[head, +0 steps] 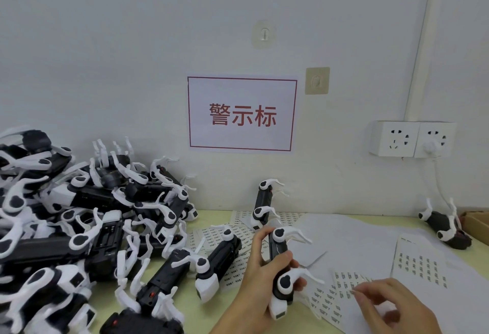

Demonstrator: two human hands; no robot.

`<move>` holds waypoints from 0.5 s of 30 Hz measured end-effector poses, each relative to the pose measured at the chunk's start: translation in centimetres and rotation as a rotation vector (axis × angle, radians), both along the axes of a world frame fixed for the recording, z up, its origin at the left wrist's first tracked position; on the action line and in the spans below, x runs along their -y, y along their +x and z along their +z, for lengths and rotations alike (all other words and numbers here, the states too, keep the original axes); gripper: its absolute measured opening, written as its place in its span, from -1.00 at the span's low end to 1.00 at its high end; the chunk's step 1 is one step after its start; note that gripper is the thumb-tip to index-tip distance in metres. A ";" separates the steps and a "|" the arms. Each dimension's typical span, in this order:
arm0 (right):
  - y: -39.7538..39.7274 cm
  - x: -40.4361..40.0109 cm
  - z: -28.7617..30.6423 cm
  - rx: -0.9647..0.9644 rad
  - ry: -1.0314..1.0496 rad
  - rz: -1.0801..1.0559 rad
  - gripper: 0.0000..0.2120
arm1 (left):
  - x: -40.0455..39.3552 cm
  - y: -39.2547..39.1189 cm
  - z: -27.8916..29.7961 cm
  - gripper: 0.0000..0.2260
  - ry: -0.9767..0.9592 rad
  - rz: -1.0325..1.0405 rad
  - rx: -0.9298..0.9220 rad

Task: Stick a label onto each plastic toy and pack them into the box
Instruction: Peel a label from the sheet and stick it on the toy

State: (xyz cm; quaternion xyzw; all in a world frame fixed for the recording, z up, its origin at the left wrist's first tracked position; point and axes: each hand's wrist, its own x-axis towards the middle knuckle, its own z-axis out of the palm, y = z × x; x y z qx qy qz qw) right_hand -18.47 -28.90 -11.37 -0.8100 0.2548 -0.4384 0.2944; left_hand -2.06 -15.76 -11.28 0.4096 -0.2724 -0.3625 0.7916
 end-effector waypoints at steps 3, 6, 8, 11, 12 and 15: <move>0.4 -0.2 1.2 0.054 0.012 0.063 -0.58 | 0.2 0.0 0.2 -0.60 0.013 0.009 0.000; 1.1 -0.5 3.5 0.052 0.008 0.203 -0.63 | 0.3 0.1 0.4 -0.70 0.049 0.036 0.016; 1.9 -0.6 5.5 0.009 -0.022 0.295 -0.67 | 0.4 0.0 0.5 -0.75 0.071 0.050 0.033; 3.6 -0.7 8.4 -0.057 -0.018 0.413 -0.82 | 0.3 -0.2 0.7 -0.79 0.091 0.065 0.060; 4.3 -0.7 9.1 -0.077 -0.015 0.432 -0.85 | 0.3 -0.2 0.8 -0.79 0.090 0.068 0.072; 6.5 -0.6 10.1 -0.141 -0.009 0.447 -0.89 | 0.2 -0.3 0.9 -0.74 0.083 0.070 0.121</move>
